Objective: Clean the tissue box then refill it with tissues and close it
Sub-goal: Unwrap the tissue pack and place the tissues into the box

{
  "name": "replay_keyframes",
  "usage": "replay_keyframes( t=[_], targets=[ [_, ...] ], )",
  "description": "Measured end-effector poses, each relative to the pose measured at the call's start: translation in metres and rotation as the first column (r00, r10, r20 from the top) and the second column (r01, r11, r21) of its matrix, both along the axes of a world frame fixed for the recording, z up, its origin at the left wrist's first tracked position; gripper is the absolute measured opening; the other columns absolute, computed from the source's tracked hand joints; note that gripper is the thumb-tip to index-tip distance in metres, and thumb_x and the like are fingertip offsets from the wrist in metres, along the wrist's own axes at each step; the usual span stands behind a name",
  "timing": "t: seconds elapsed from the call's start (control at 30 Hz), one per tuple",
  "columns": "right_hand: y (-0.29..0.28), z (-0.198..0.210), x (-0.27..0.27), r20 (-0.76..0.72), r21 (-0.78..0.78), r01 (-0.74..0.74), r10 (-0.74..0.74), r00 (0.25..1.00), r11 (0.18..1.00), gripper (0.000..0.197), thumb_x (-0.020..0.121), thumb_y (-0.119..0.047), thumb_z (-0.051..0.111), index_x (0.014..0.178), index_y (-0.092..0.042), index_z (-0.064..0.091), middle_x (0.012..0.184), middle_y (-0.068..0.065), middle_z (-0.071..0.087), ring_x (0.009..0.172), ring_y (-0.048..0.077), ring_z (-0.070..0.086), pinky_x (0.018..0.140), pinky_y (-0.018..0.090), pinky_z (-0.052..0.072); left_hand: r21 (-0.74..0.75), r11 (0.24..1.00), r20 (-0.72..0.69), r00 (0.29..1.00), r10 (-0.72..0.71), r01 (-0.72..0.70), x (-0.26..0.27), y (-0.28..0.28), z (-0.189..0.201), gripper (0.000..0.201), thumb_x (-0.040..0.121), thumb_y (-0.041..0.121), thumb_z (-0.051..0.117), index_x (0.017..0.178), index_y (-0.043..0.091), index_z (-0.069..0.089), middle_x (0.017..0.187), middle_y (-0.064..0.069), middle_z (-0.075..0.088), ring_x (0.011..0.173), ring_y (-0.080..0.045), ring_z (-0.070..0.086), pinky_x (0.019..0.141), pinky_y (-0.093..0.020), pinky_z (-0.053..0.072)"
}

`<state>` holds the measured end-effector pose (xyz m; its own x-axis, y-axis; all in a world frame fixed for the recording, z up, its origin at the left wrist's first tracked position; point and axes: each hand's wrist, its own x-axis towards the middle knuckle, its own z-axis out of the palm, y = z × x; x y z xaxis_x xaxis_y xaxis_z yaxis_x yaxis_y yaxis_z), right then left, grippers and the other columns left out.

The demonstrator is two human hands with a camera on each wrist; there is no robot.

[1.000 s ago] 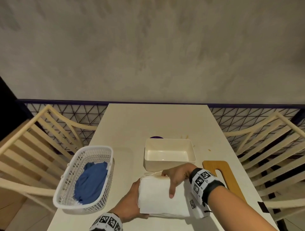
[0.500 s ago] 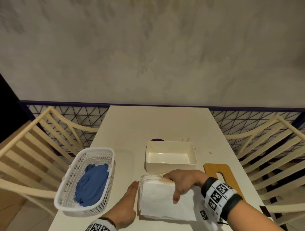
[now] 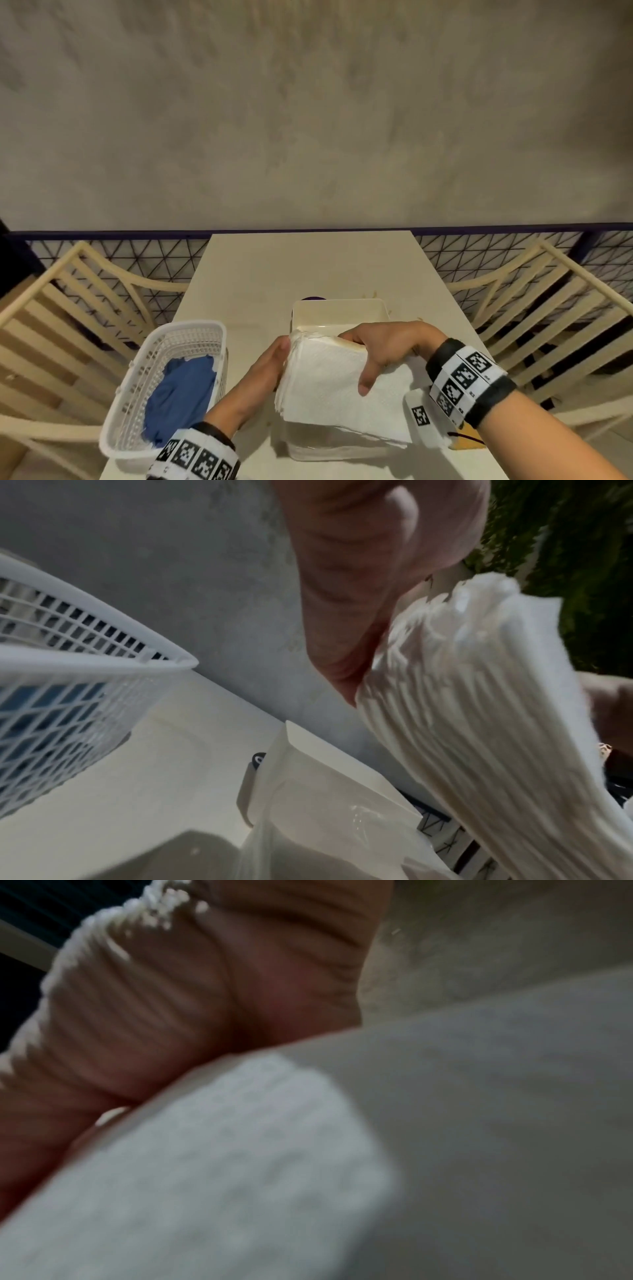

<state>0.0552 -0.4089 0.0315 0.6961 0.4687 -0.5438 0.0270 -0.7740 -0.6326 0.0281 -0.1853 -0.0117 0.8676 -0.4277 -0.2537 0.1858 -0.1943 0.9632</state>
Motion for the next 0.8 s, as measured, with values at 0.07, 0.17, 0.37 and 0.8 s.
replay_keyframes(
  t=[0.07, 0.17, 0.37, 0.8],
  targets=[
    [0.0, -0.002, 0.001, -0.026, 0.039, 0.03, -0.029, 0.999, 0.999, 0.044, 0.068, -0.004, 0.079, 0.102, -0.021, 0.057, 0.097, -0.007, 0.066, 0.096, 0.018, 0.063, 0.08, 0.028, 0.052, 0.032, 0.999, 0.048, 0.998, -0.045, 0.043, 0.0, -0.002, 0.006, 0.1, 0.042, 0.083, 0.062, 0.125, 0.035, 0.035, 0.118, 0.012, 0.056, 0.104, -0.002, 0.058, 0.076, -0.012, 0.05],
    [0.0, -0.005, 0.001, -0.07, 0.104, 0.091, -0.083, 0.994, 0.99, 0.046, 0.07, 0.0, 0.077, 0.108, -0.018, 0.058, 0.103, -0.003, 0.067, 0.1, 0.02, 0.064, 0.087, 0.033, 0.053, 0.17, 0.985, 0.158, 0.987, 0.007, -0.034, 0.008, -0.009, 0.009, 0.082, 0.059, 0.04, 0.081, 0.123, 0.038, 0.03, 0.114, 0.008, 0.055, 0.1, -0.007, 0.057, 0.073, -0.018, 0.049],
    [-0.021, -0.022, -0.003, -0.166, 0.19, 0.162, -0.131, 0.977, 0.968, 0.074, 0.068, 0.0, 0.078, 0.131, -0.021, 0.045, 0.128, 0.003, 0.06, 0.117, 0.021, 0.057, 0.099, 0.044, 0.047, 0.067, 0.988, 0.126, 0.984, 0.128, -0.137, 0.026, -0.001, 0.01, 0.064, 0.07, 0.013, 0.079, 0.12, 0.03, 0.043, 0.109, 0.0, 0.062, 0.096, -0.017, 0.063, 0.083, -0.035, 0.054],
    [-0.076, -0.041, 0.019, -0.5, 0.562, 0.805, -0.696, 0.515, 0.192, 0.032, 0.095, -0.02, 0.052, 0.12, 0.0, 0.053, 0.109, 0.015, 0.069, 0.099, 0.028, 0.066, 0.086, 0.039, 0.053, -0.018, 0.952, -0.169, 0.939, 0.298, -0.306, 0.096, -0.033, 0.006, 0.04, 0.074, 0.022, 0.076, 0.102, -0.004, 0.064, 0.1, -0.021, 0.072, 0.089, -0.033, 0.07, 0.079, -0.038, 0.055]
  ],
)
